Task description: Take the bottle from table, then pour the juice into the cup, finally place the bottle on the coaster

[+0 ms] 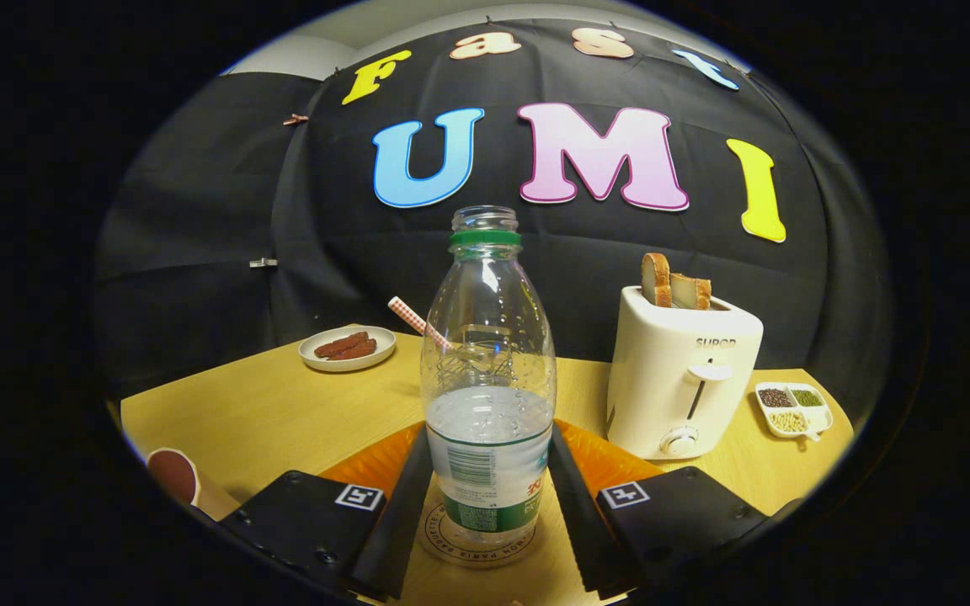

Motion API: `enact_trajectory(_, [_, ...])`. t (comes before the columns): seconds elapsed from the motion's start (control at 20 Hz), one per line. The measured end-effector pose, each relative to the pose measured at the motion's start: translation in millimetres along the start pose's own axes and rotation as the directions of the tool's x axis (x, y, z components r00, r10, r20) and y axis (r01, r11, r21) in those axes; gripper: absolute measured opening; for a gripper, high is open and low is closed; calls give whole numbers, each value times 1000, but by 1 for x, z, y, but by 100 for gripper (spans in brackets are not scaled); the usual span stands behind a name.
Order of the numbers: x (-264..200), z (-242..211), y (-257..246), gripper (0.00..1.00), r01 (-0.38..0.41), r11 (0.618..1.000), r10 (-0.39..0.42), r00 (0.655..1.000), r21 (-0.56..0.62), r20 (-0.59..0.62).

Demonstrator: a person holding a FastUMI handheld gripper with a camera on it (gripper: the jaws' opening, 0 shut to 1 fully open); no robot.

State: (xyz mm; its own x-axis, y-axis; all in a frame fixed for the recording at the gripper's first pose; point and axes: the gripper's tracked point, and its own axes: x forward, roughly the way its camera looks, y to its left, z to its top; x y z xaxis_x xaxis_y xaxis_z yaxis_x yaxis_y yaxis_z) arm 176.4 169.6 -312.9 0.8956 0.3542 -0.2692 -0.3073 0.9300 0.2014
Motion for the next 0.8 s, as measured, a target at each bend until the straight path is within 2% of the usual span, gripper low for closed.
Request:
enact_trajectory(0.3, [-9, -21, 2, 81, 15, 1000, -15, 998, 3, -61])
enact_trajectory(0.5, [-15, -25, 2, 96, 23, 1000, -24, 997, -20, -76])
enact_trajectory(0.8, [-33, -29, -1, 96, 23, 1000, -25, 995, -21, -95])
